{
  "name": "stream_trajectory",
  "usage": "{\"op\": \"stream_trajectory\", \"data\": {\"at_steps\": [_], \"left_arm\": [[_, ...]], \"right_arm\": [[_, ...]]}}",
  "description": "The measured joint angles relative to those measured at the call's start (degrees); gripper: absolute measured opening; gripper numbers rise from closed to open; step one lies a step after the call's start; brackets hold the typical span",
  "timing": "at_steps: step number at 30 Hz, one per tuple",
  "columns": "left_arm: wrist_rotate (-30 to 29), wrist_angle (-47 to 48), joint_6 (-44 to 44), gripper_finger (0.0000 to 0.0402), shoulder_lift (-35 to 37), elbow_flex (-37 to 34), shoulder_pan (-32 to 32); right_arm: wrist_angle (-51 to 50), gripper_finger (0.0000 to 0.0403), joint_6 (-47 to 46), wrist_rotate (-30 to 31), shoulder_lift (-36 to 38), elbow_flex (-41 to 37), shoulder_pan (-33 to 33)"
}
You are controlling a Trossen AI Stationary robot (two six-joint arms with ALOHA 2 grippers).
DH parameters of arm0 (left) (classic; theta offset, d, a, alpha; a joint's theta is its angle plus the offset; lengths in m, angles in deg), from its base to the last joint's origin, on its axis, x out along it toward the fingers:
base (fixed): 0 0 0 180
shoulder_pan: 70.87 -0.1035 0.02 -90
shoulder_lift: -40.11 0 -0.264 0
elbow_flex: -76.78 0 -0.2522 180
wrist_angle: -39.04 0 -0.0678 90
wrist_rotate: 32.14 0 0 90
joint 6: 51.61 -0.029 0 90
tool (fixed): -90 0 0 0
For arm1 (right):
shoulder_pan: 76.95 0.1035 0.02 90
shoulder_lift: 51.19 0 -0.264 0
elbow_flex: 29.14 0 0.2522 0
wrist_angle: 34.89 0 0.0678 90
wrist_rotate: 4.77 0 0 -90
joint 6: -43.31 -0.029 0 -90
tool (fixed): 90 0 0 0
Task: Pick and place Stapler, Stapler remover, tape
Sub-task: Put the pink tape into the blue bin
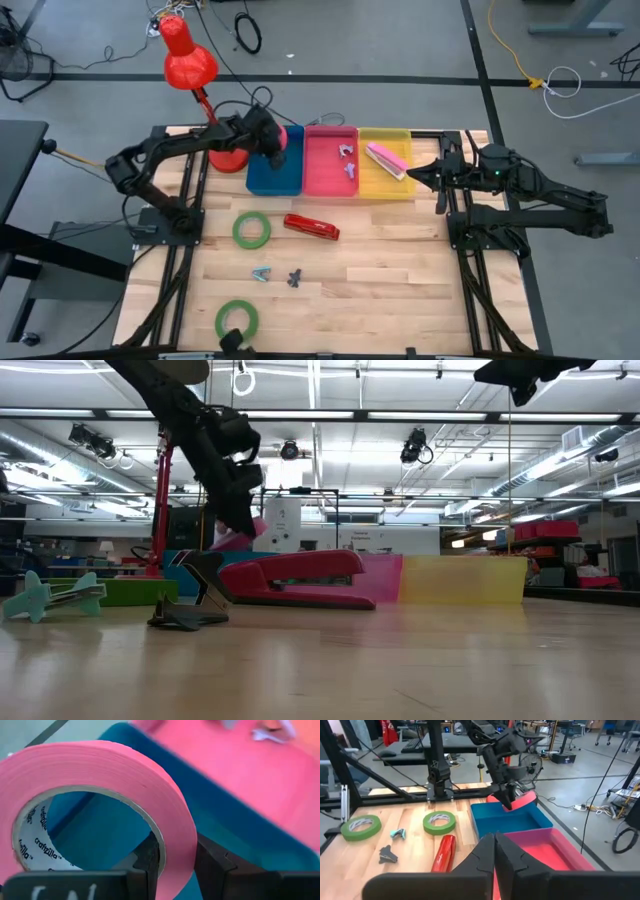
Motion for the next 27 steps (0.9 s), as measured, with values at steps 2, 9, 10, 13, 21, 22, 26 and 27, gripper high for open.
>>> {"op": "stream_trajectory", "data": {"at_steps": [2,9,10,13,21,22,26,27], "left_arm": [[0.1,-0.5,0.0,0.0105,-0.8,0.0,-1.6],[6.6,-2.0,0.1,0.0105,-3.5,0.0,-5.5],[7.2,-2.6,0.1,0.0105,-3.9,0.0,-5.6],[7.7,-3.0,0.1,0.0105,-5.2,0.0,-5.5],[8.2,-3.6,0.0,0.0105,-9.3,0.0,-5.5],[8.3,-3.6,0.0,0.0105,-9.7,0.0,-5.5],[8.3,-3.6,-0.1,0.0105,-10.3,0.0,-5.5],[8.2,-3.7,-0.1,0.0105,-10.3,0.0,-5.5]], "right_arm": [[0.1,0.0009,0.1,0.1,0.0,0.0,0.0],[0.1,0.0009,0.1,0.9,-0.1,0.0,0.0],[0.1,0.0009,0.1,0.9,-0.1,0.0,0.0],[0.2,0.0009,0.1,0.9,-0.1,0.0,0.0],[0.2,0.0009,0.1,0.9,-0.1,0.0,0.0],[0.2,0.0009,0.1,0.9,-0.1,0.0,0.0],[0.2,0.0009,0.1,0.9,-0.1,0.0,0.0],[0.2,0.0009,0.1,0.9,-0.1,0.0,0.0]]}}
